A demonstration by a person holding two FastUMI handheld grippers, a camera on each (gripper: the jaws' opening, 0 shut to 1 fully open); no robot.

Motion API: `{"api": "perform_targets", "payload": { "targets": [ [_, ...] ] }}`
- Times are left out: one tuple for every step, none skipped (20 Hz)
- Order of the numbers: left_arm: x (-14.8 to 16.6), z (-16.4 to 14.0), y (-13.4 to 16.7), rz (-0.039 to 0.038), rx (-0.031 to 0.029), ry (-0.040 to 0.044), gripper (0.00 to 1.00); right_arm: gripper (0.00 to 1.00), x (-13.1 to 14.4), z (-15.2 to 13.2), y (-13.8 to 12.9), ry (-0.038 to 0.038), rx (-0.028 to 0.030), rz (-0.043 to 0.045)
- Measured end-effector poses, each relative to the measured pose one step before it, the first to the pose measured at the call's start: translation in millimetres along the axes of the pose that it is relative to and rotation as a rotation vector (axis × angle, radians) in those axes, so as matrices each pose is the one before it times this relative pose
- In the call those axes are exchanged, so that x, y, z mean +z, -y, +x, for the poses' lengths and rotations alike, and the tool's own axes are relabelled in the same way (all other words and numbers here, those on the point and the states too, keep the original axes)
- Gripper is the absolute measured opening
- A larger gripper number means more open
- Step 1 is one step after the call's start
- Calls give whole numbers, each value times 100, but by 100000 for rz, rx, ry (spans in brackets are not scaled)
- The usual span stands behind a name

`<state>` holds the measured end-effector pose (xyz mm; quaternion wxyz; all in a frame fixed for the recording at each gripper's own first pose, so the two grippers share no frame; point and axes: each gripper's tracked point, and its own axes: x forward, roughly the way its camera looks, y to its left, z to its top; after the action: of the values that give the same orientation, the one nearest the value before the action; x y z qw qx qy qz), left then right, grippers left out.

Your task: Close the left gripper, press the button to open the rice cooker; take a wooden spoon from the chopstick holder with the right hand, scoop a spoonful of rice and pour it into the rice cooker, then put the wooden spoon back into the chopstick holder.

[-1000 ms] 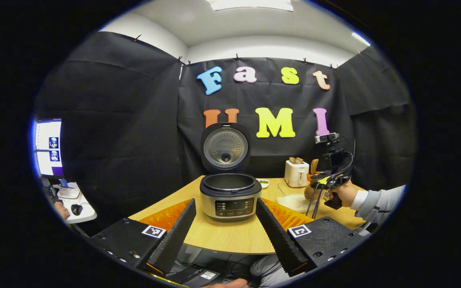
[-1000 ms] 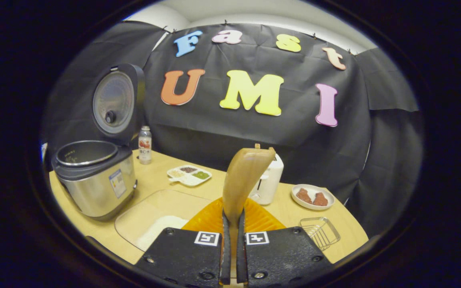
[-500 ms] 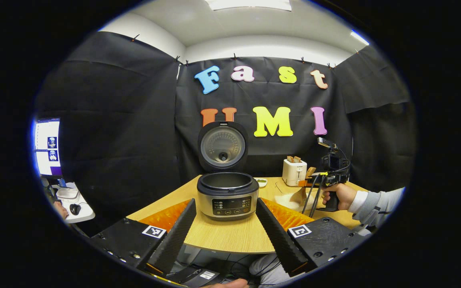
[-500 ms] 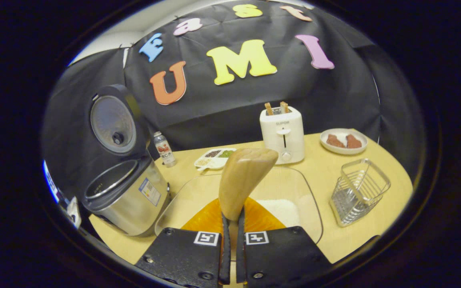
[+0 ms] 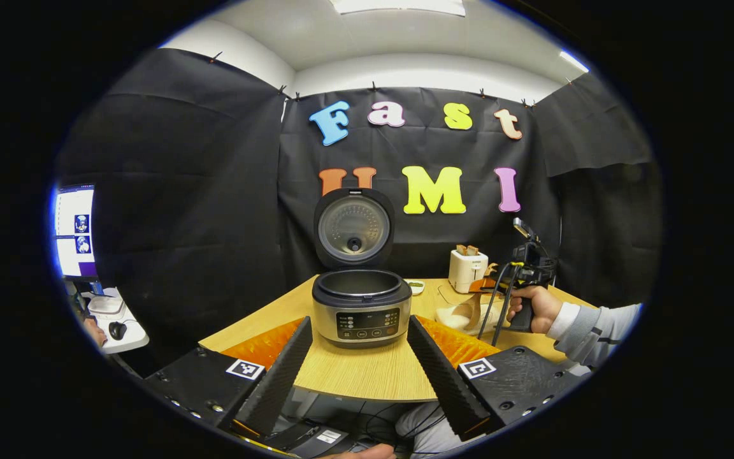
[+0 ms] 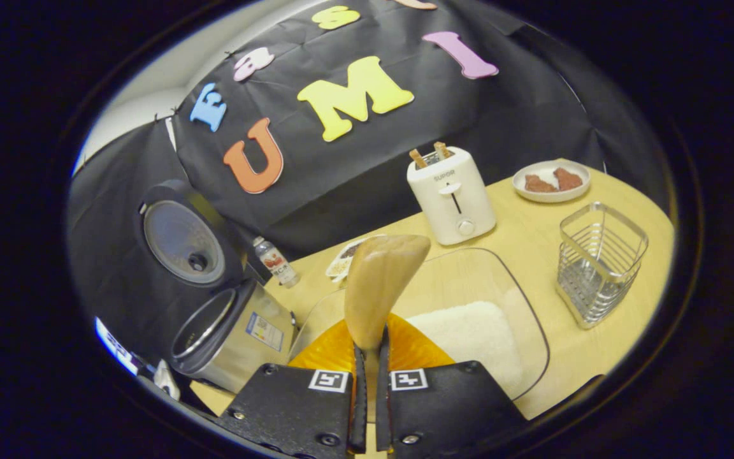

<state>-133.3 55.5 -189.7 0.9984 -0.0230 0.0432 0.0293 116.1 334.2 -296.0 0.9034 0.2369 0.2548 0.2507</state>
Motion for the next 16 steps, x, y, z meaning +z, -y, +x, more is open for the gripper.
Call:
{"api": "perform_targets", "payload": {
  "targets": [
    [-287,-103,-175,-278,331,-481,95,11,120,133,-211,-617,1201,3022],
    [-74,47,-58,-302,151,-387,95,11,-71,-27,-2,-992,973,2670],
    [-37,34,9,-281,-54,-154,96,11,-53,118,-225,-1488,1999,3055],
    [36,14,88,-193,-150,-51,96,11,-153,156,-260,-1396,2373,3696],
    [26,-25,82,-38,-124,-82,96,11,183,-57,-95,-420,2010,5053],
    [106,95,9,93,138,-19,96,11,294,-79,33,-811,1376,6075],
    [127,-22,-41,293,209,70,95,11,457,-87,337,245,114,4963],
    [123,-108,71,636,78,333,95,11,478,-15,322,89,139,4312],
    [110,-8,102,840,52,504,96,11,298,-317,95,-446,1450,4886],
    [86,-45,94,753,-9,331,95,11,378,-267,30,-366,1171,4617],
    [-43,54,117,389,-6,-131,95,11,496,-386,92,560,680,3831],
    [-3,55,27,-92,67,-184,95,11,609,-364,134,1260,159,2329],
    [-42,58,57,-350,-243,-182,95,11,667,-448,183,1871,-332,1189],
    [-49,-9,106,-311,-402,-149,95,11,666,-290,93,1664,-206,675],
    [-44,-28,64,-255,-107,-215,96,11,554,-394,150,1501,-236,851],
    [8,39,-21,-3,87,-58,96,11,537,-185,-9,1079,421,1515]
  ]
}}
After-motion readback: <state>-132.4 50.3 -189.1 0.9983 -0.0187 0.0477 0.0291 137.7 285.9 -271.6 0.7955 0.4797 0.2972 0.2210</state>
